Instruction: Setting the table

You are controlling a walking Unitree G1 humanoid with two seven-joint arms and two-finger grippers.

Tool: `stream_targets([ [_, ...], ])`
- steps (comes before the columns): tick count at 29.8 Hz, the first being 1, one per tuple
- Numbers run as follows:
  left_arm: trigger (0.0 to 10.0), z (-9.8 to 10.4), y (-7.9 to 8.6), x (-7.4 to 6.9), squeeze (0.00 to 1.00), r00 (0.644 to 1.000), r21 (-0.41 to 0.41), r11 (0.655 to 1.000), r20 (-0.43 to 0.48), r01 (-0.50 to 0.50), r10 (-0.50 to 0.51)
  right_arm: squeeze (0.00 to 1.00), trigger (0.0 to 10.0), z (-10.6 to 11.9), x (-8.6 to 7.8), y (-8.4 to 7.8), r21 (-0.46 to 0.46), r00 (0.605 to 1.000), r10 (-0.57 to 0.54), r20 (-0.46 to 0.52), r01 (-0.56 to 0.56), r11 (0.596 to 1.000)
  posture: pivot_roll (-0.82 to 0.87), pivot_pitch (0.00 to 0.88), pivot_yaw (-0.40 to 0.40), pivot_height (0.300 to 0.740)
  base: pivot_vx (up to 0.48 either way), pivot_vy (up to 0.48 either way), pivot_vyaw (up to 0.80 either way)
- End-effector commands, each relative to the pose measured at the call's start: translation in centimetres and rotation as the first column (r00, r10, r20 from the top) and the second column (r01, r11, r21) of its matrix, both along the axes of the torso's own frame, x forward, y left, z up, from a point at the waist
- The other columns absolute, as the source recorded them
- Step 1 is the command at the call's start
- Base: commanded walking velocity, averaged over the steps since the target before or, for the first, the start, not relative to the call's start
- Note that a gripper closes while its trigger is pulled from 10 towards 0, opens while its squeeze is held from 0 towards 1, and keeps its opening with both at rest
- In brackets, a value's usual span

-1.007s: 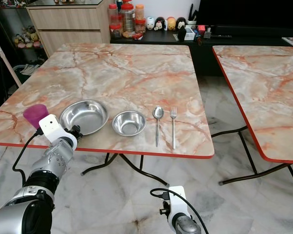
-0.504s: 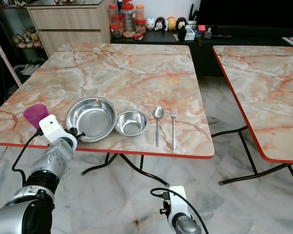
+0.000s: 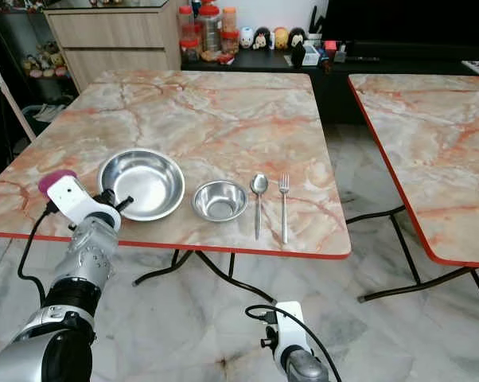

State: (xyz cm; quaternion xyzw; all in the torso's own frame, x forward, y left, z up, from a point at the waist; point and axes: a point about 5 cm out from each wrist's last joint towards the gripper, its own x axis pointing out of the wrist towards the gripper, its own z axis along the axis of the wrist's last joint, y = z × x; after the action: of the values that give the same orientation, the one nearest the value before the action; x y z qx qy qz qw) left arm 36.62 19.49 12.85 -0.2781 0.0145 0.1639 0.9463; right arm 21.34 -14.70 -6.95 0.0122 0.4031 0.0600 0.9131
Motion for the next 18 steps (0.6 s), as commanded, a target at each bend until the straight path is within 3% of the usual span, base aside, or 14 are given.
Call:
stream_targets([
  [1, 0.0, 0.6, -0.3, 0.0, 0.0, 0.999, -0.002, 1.0, 0.048, 0.009, -0.009, 0.0, 10.0, 0.0, 0.1, 0.0, 0.002, 1.0, -0.005, -0.005, 0.005, 1.0, 0.08, 0.0, 0.027, 0.74, 0.0, 0.0, 0.0],
  [9, 0.0, 1.9, -0.8, -0.1, 0.0, 0.985, -0.001, 1.0, 0.169, 0.019, -0.018, 0.0, 10.0, 0.0, 0.1, -0.1, 0.002, 1.0, -0.006, -0.004, 0.006, 1.0, 0.08, 0.0, 0.026, 0.74, 0.0, 0.0, 0.0],
  [10, 10.0, 2.9, -1.0, -0.1, 0.0, 0.974, 0.031, 0.999, 0.225, 0.016, -0.023, 0.0, 10.0, 0.0, 0.1, -0.2, 0.001, 1.0, -0.008, -0.004, 0.008, 1.0, 0.07, 0.0, 0.024, 0.74, 0.0, 0.0, 0.0],
  [12, 10.0, 3.9, -1.5, -0.2, 0.0, 0.958, 0.1, 0.995, 0.285, 0.014, -0.042, 0.0, 10.0, 0.0, 0.1, -0.3, 0.003, 1.0, -0.019, 0.001, 0.019, 1.0, 0.07, 0.0, 0.024, 0.74, 0.0, 0.0, 0.0],
  [18, 10.0, 5.0, -2.5, -0.2, 0.0, 0.939, 0.193, 0.981, 0.333, 0.024, -0.088, 0.0, 10.0, 0.1, 0.1, -0.7, -0.005, 1.0, -0.021, 0.005, 0.021, 1.0, 0.06, 0.0, 0.022, 0.74, 0.0, 0.0, 0.0],
])
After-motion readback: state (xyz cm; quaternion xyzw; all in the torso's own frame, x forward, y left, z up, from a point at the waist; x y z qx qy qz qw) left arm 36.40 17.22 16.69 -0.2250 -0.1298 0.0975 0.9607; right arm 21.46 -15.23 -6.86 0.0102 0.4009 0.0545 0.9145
